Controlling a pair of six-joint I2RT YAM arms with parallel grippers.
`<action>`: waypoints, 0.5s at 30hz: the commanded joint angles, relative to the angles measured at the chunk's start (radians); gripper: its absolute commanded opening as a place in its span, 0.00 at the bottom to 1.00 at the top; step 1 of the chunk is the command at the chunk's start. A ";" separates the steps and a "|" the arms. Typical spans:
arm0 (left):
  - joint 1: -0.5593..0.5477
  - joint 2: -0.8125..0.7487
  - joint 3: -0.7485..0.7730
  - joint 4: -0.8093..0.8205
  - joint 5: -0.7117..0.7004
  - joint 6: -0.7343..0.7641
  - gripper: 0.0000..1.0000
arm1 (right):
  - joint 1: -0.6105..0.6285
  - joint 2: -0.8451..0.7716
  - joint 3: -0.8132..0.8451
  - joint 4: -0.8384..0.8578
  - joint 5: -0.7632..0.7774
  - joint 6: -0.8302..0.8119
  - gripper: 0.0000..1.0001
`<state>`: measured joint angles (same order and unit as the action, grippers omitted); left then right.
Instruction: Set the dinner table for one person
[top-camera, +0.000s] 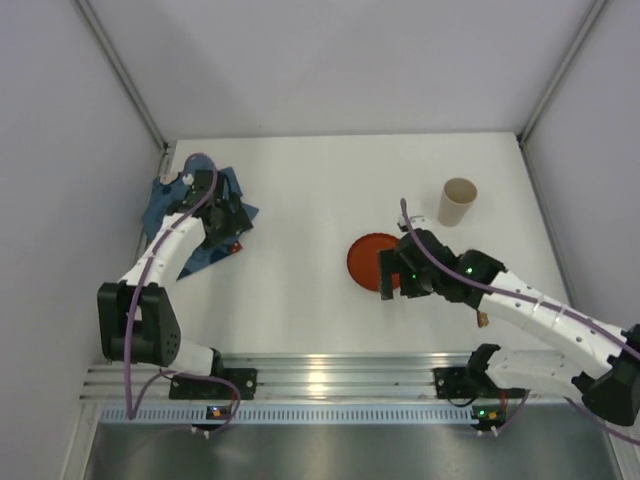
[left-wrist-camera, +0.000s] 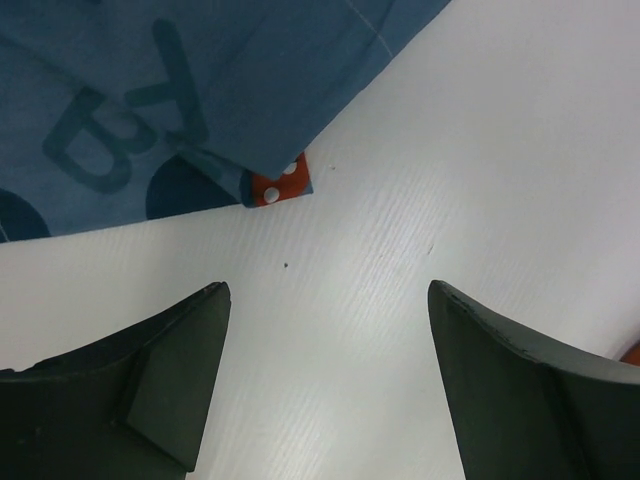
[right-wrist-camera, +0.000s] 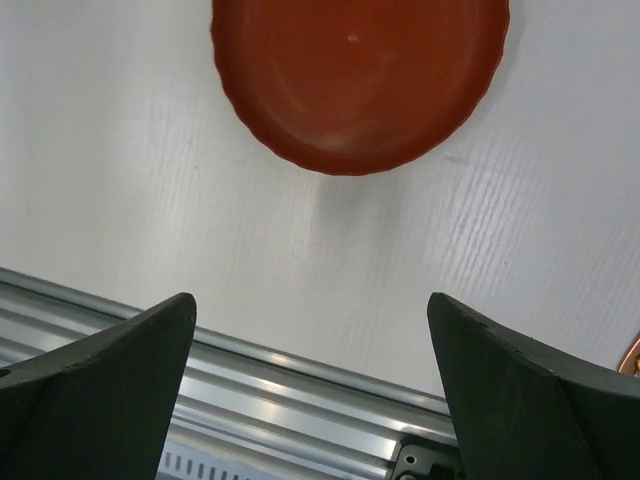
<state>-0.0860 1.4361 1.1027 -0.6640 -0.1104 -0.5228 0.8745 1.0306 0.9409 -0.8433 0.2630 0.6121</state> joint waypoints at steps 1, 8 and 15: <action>-0.047 0.081 0.097 0.044 -0.045 0.040 0.85 | -0.077 0.066 -0.060 0.018 -0.086 -0.014 1.00; -0.116 0.285 0.310 0.026 -0.075 0.066 0.84 | -0.293 0.181 -0.166 0.203 -0.231 -0.015 0.98; -0.123 0.473 0.502 -0.042 -0.071 0.095 0.80 | -0.377 0.377 -0.094 0.309 -0.252 -0.060 0.91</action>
<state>-0.2077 1.8629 1.5234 -0.6773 -0.1638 -0.4572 0.5201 1.3499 0.7807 -0.6392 0.0490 0.5777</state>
